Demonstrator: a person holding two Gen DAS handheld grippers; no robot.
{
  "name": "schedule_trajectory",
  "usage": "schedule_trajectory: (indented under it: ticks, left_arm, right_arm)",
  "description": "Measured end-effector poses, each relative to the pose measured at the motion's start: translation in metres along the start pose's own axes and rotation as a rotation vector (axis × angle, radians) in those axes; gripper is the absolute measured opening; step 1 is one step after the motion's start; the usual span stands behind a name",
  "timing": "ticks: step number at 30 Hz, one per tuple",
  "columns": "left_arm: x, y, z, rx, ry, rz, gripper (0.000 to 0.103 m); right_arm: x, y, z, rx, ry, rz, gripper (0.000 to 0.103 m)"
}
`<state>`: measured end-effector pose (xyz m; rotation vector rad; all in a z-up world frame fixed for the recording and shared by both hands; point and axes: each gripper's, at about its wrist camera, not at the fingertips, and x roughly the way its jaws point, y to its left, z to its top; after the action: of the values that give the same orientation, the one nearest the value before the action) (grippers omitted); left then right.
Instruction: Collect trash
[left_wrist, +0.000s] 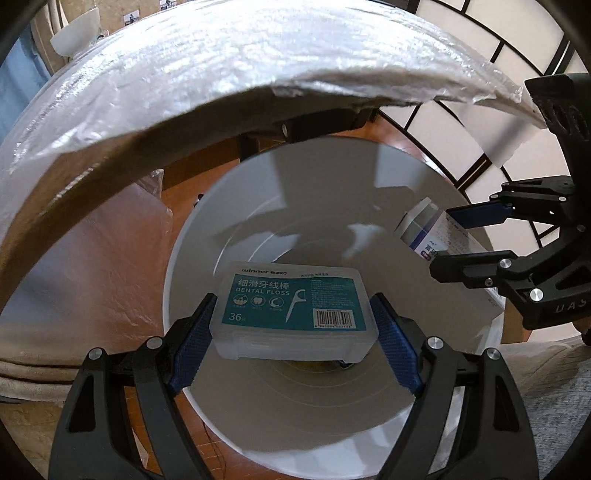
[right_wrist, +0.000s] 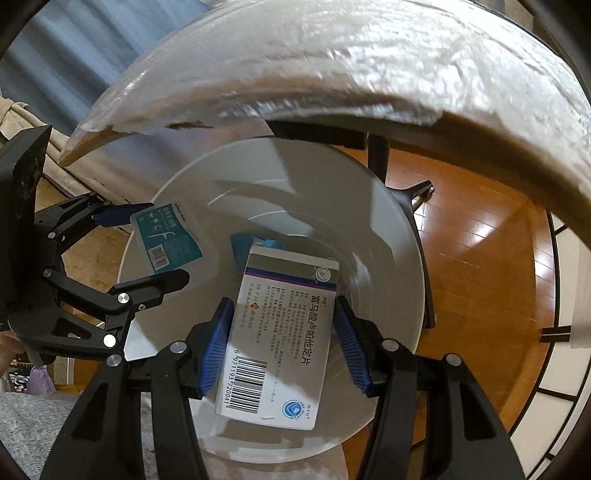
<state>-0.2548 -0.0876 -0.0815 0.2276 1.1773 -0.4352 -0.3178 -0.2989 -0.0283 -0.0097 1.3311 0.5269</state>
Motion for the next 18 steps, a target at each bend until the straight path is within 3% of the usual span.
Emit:
schedule_trajectory:
  ticks: [10,14,16,18]
  left_arm:
    - [0.014,0.0,-0.001,0.039,0.025,0.023,0.083]
    - [0.023,0.004,0.001,0.007,0.076,-0.026,0.084]
    - [0.026,0.01,0.0,-0.035,0.092,-0.048,0.089]
    - [0.025,0.013,0.0,-0.06,0.097,-0.067,0.095]
  right_arm:
    - [0.015,0.005,0.005,0.01,0.01,-0.011,0.055]
    - [0.02,0.003,0.007,0.014,0.028,-0.009,0.056]
    - [0.021,0.0,0.007,0.027,0.034,-0.012,0.067]
    - [0.017,-0.002,0.006,0.038,0.031,-0.014,0.07]
